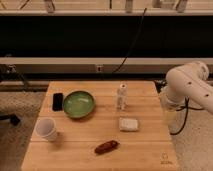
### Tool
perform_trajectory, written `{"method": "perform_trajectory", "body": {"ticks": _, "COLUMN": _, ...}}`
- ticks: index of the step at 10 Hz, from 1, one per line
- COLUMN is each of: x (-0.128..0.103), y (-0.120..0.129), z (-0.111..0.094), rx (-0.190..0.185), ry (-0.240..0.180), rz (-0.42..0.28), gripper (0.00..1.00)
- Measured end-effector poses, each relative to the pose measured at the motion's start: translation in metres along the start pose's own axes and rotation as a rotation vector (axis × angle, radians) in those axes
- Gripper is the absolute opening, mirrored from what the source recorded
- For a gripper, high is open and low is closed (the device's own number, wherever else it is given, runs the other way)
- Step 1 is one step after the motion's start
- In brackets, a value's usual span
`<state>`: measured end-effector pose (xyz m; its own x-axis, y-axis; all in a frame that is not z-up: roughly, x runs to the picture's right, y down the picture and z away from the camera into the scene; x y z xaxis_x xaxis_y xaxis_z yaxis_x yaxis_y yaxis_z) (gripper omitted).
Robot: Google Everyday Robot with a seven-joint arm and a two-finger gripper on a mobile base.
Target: Knock the bottle over
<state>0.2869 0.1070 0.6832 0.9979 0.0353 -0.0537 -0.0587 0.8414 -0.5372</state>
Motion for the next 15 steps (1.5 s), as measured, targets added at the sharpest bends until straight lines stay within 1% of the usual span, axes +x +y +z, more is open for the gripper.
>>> {"method": "perform_trajectory", "body": {"ticks": 1, "x": 0.0, "y": -0.002, "z": 0.0, "rx": 0.002, "ry": -0.001, "rz": 0.0, "gripper": 0.8}}
{"method": "perform_trajectory", "body": {"ticks": 4, "x": -0.005, "y": -0.031, "z": 0.003, "rx": 0.012, "ry": -0.006, "rz": -0.02, "gripper": 0.8}}
{"method": "perform_trajectory", "body": {"ticks": 7, "x": -0.004, "y": -0.036, "z": 0.003, "rx": 0.013, "ry": -0.005, "rz": -0.031, "gripper": 0.8}}
{"method": "perform_trajectory", "body": {"ticks": 10, "x": -0.012, "y": -0.055, "z": 0.005, "rx": 0.023, "ry": -0.013, "rz": -0.052, "gripper": 0.8}}
{"method": "perform_trajectory", "body": {"ticks": 12, "x": -0.008, "y": -0.056, "z": 0.005, "rx": 0.018, "ry": -0.008, "rz": -0.057, "gripper": 0.8}}
{"method": "perform_trajectory", "body": {"ticks": 15, "x": -0.017, "y": -0.065, "z": 0.007, "rx": 0.023, "ry": -0.015, "rz": -0.075, "gripper": 0.8}}
